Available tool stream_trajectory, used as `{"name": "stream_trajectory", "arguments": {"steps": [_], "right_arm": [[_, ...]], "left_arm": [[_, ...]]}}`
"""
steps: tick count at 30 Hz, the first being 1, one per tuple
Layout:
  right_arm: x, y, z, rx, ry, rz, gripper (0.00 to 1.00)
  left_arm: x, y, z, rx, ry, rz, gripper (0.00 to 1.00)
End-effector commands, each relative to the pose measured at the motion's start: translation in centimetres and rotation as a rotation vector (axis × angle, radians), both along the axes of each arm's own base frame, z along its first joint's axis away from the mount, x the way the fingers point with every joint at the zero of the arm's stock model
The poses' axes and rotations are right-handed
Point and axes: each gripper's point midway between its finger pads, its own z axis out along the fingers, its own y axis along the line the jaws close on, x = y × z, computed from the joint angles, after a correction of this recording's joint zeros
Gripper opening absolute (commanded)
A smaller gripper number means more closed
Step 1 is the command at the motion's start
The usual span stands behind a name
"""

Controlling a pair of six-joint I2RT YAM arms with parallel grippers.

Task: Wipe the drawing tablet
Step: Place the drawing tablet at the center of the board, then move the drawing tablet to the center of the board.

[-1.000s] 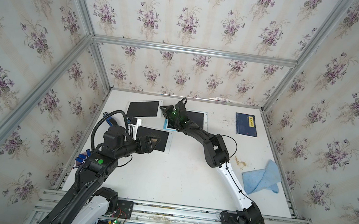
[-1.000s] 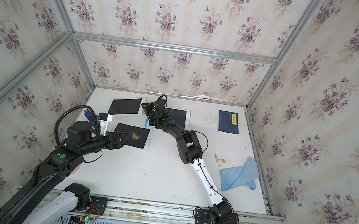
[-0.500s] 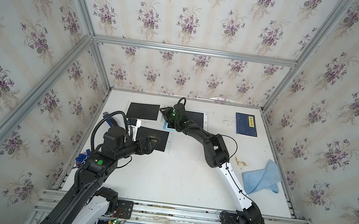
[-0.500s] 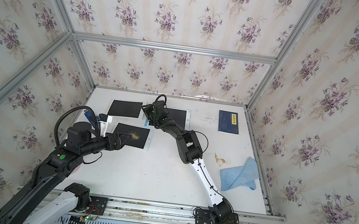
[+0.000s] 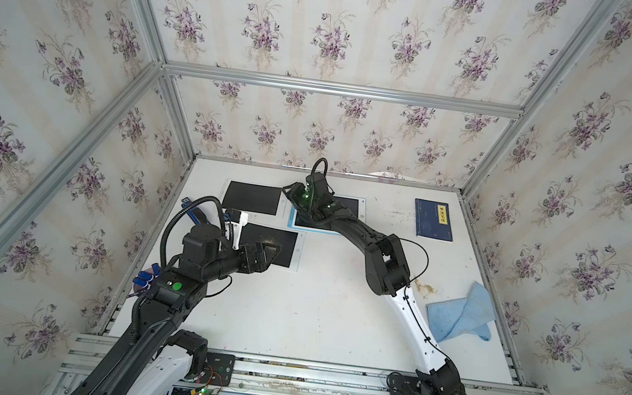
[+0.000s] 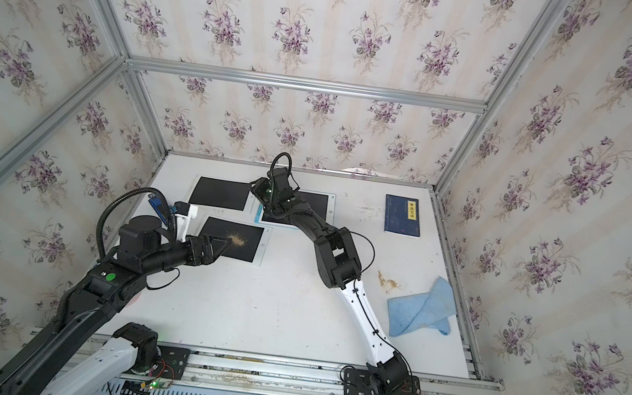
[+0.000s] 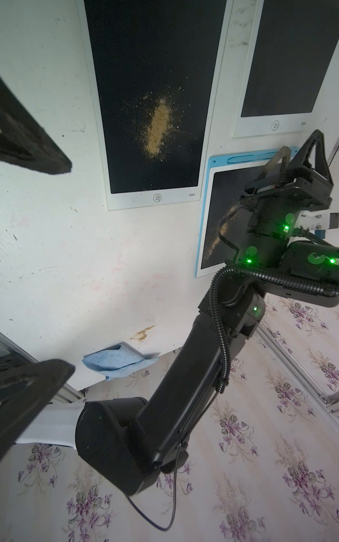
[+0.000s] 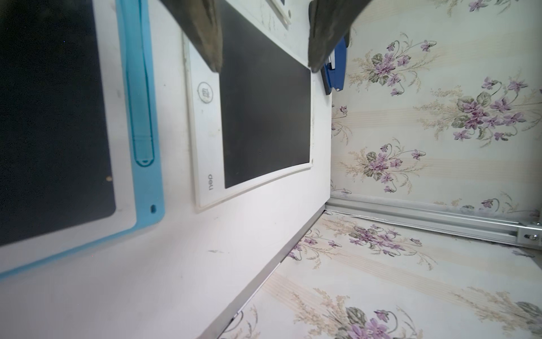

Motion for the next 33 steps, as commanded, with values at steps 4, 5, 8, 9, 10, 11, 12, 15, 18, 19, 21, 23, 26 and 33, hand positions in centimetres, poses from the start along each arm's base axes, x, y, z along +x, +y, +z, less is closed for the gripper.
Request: {"name": "stream_trajectory", "arguments": {"steps": [4,5,8,9,10,11,12,15,18,19,21,23,26,33], "right_arm": [[1.0,-11.0,8.6,-0.094,-0.103,-0.059,0.47],[0.6,-13.4,8.1,-0.126,-0.084,-0.058,0.46],[-2.2,-17.3,5.9,-0.270,-0.029,-0.011,0.42],[-3.3,-17.7,5.2,-0.304,-0.018,0.013,0.41],[-4.8,-18.0,4.4,-0.324,-0.005,0.046,0.41],[-6.3,-17.9,3.7,-0.317,0.004,0.078,0.40],[-7.5,-17.8,3.1,-0.306,0.009,0.104,0.40],[-11.3,-16.6,2.4,-0.294,-0.011,0.189,0.40],[-14.2,-14.8,2.0,-0.274,-0.051,0.284,0.43],[-15.6,-13.5,1.9,-0.252,-0.062,0.330,0.44],[-17.0,-12.3,1.6,-0.208,-0.061,0.381,0.44],[-17.5,-11.7,1.0,-0.179,-0.046,0.405,0.44],[-17.8,-11.1,0.4,-0.147,-0.030,0.428,0.43],[-17.4,-10.5,-1.7,-0.135,0.008,0.431,0.42]], "left_arm": [[1.6,-1.3,-1.2,-0.022,0.042,-0.050,1.00],[2.2,-1.5,-1.8,-0.020,0.064,-0.054,1.00],[4.4,-1.1,-4.7,0.038,0.161,-0.008,1.00],[5.3,-0.5,-5.7,0.077,0.199,0.027,1.00],[6.2,0.4,-7.2,0.133,0.268,0.066,1.00],[7.1,1.2,-8.2,0.186,0.312,0.094,1.00],[7.9,1.8,-9.1,0.230,0.353,0.109,1.00],[9.8,4.5,-11.7,0.314,0.459,0.210,1.00],[10.8,7.5,-13.4,0.317,0.486,0.326,1.00],[11.0,8.6,-13.6,0.318,0.490,0.362,1.00],[11.2,10.9,-13.9,0.338,0.500,0.429,1.00],[11.4,12.8,-13.8,0.367,0.507,0.486,1.00],[11.5,15.2,-14.1,0.407,0.518,0.556,1.00],[14.3,14.0,-16.6,0.246,0.526,0.474,1.00]]}}
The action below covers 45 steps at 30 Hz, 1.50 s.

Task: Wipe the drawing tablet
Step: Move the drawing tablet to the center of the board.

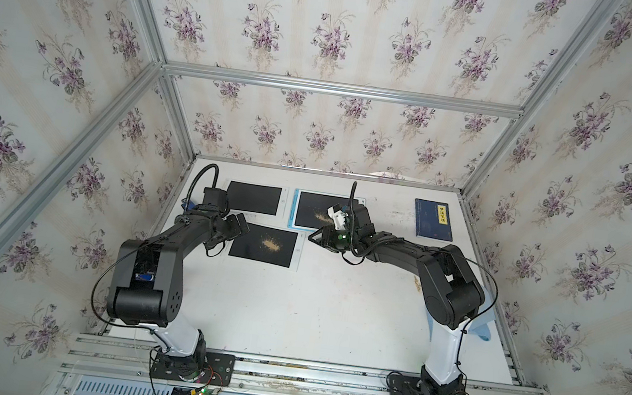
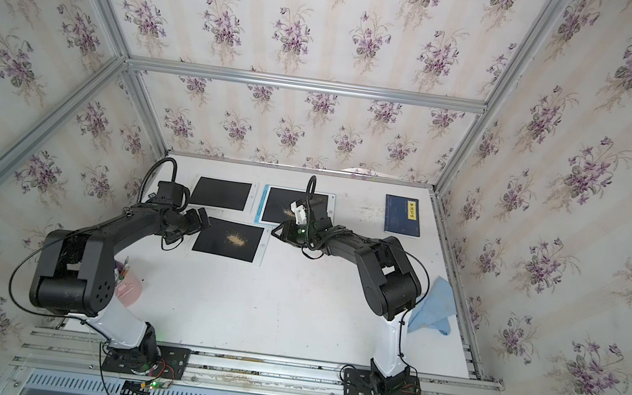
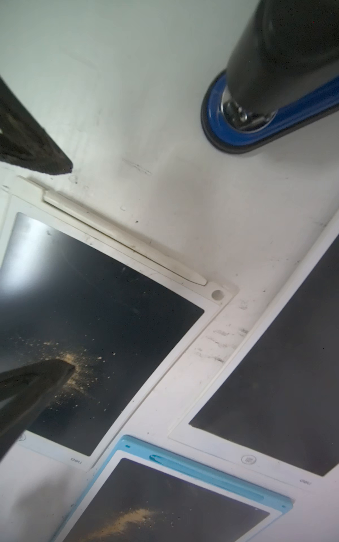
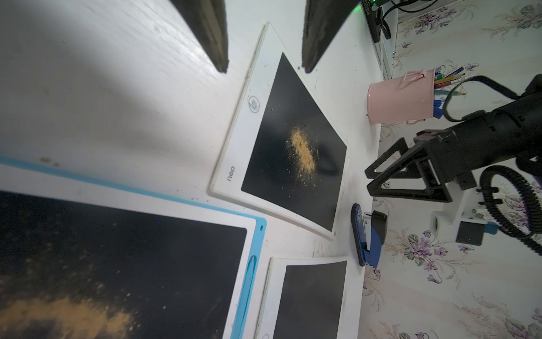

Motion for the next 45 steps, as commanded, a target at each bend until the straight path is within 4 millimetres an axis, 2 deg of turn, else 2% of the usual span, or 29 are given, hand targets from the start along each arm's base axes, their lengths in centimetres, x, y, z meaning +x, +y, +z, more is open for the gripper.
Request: {"name": "stream_trajectory", "arguments": {"steps": [1,8,15,21,28,36,45], "right_arm": [[0.4,0.7,-0.3,0.028,-0.002,0.008,0.42],[0.2,0.8,-2.5,0.021,0.046,0.001,0.41],[-0.1,0.8,-3.9,0.012,0.080,0.004,0.41],[-1.3,0.2,-4.0,0.006,0.096,0.006,0.41],[-3.7,-2.2,-4.0,-0.034,0.106,-0.021,0.40],[-7.2,-6.3,-3.8,-0.116,0.084,-0.085,0.41],[-11.2,-10.8,-2.7,-0.161,0.054,-0.164,0.42]], "left_arm": [[2.2,-1.2,0.0,-0.076,-0.058,-0.038,1.00],[3.2,-1.8,-1.0,-0.115,-0.038,-0.063,1.00],[1.7,-3.2,-3.0,-0.157,0.007,-0.088,1.00],[0.2,-6.6,-1.9,-0.228,0.022,-0.179,1.00],[-2.3,-12.4,-1.4,-0.295,0.075,-0.340,1.00],[-6.0,-16.6,-0.8,-0.307,0.059,-0.439,1.00],[-11.0,-21.1,-1.5,-0.310,0.077,-0.549,1.00]]}}
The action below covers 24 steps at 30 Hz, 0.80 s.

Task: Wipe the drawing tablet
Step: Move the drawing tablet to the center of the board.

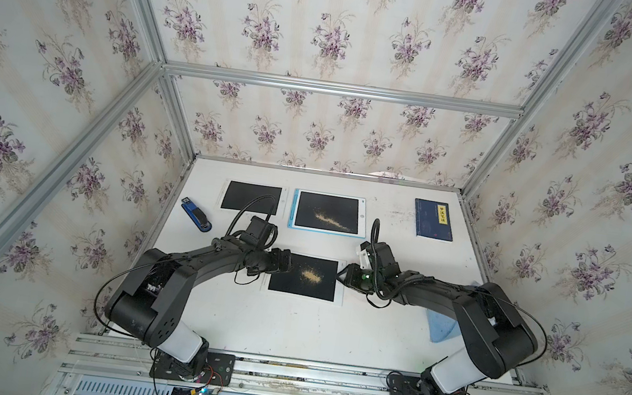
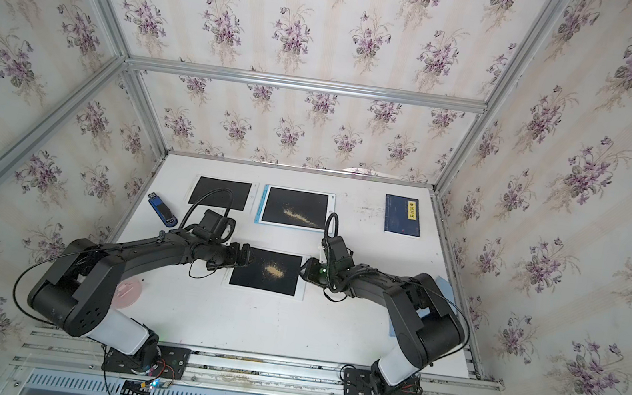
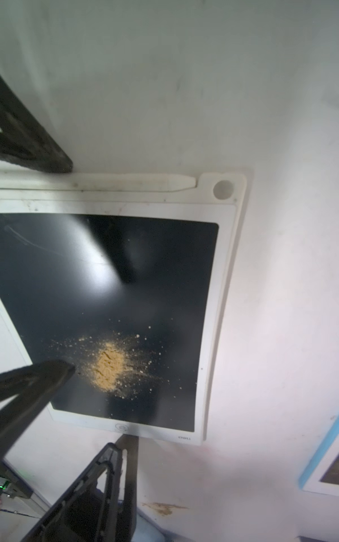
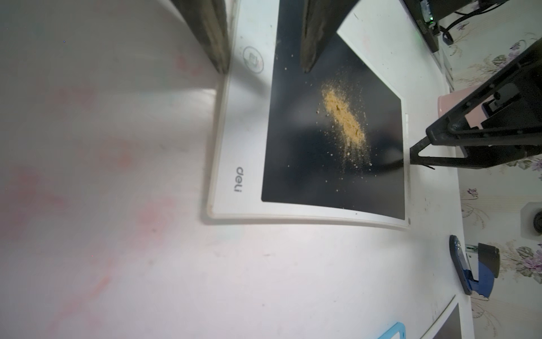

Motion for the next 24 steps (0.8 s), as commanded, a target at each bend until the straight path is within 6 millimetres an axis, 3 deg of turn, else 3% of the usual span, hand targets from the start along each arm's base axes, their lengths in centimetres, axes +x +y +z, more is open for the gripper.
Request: {"name": "stream_trajectory", "arguments": {"steps": [1,8,13,17,20,24], "right_arm": [[-1.1,0.0,1.4,0.053,-0.029,0.007,0.42],[-3.6,-2.7,2.4,0.043,-0.043,-0.057,0.43],[-3.8,-4.6,3.0,-0.009,-0.054,-0.123,0.44],[-1.9,-8.8,5.7,-0.049,-0.121,-0.272,0.47],[-0.7,-11.9,7.2,-0.050,-0.127,-0.348,0.49],[0.3,-17.0,7.7,-0.150,-0.097,-0.465,0.50]], "left_arm": [[-2.7,-2.9,-0.1,-0.107,0.079,-0.051,1.00],[-5.6,-5.3,-0.7,-0.132,0.083,-0.108,1.00],[-6.7,-5.0,-0.9,-0.122,0.079,-0.125,1.00],[-6.1,-3.6,1.0,-0.030,-0.003,-0.146,1.00],[-5.5,-3.9,3.5,-0.033,-0.068,-0.186,1.00],[-4.4,-3.3,5.3,0.021,-0.107,-0.195,1.00]]}}
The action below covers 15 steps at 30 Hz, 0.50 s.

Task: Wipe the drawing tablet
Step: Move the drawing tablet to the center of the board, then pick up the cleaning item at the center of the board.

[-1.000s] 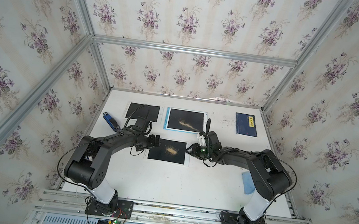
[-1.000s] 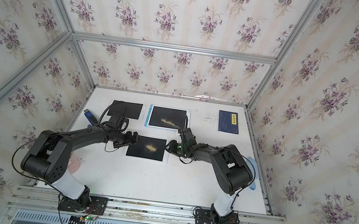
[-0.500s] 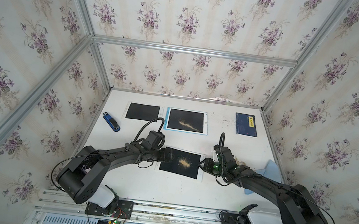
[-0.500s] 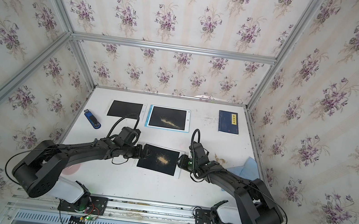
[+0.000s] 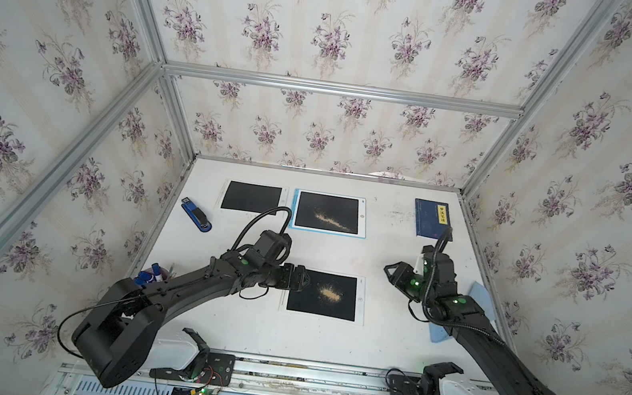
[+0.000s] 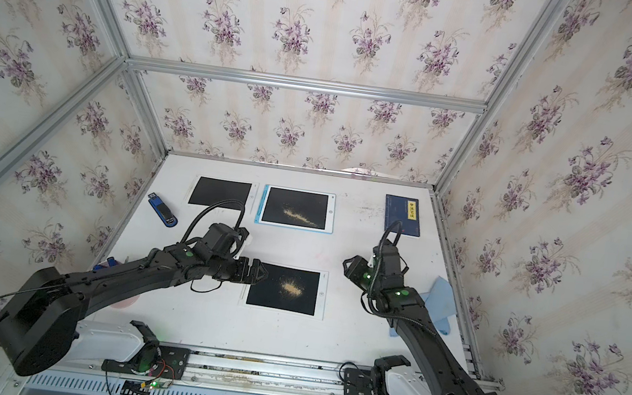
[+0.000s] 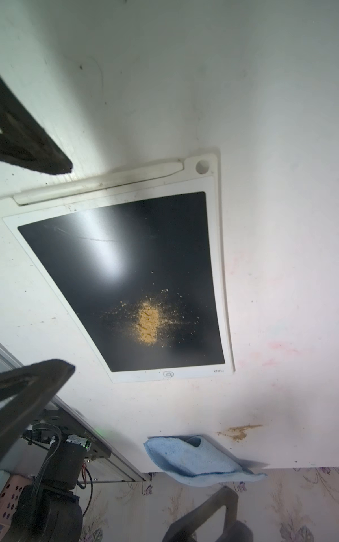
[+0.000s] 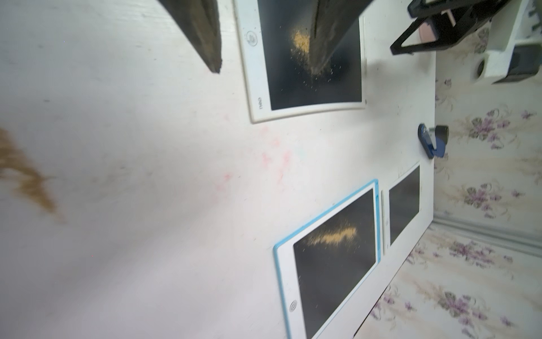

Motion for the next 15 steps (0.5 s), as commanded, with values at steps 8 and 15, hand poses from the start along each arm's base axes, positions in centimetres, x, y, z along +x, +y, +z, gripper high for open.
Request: {"name": "stream_trajectory", "arguments": {"steps": [8,15], "right_arm": [[-4.2,-16.9,-0.1,-0.413,0.273,-0.721,0.75],[-7.1,-22.9,-2.7,-0.339,0.396,-0.925,0.78]], "left_arm": [[2.8,1.7,3.6,0.093,-0.089,0.005,1.00],[5.6,-1.3,3.0,0.028,0.008,-0.036,1.00]]}}
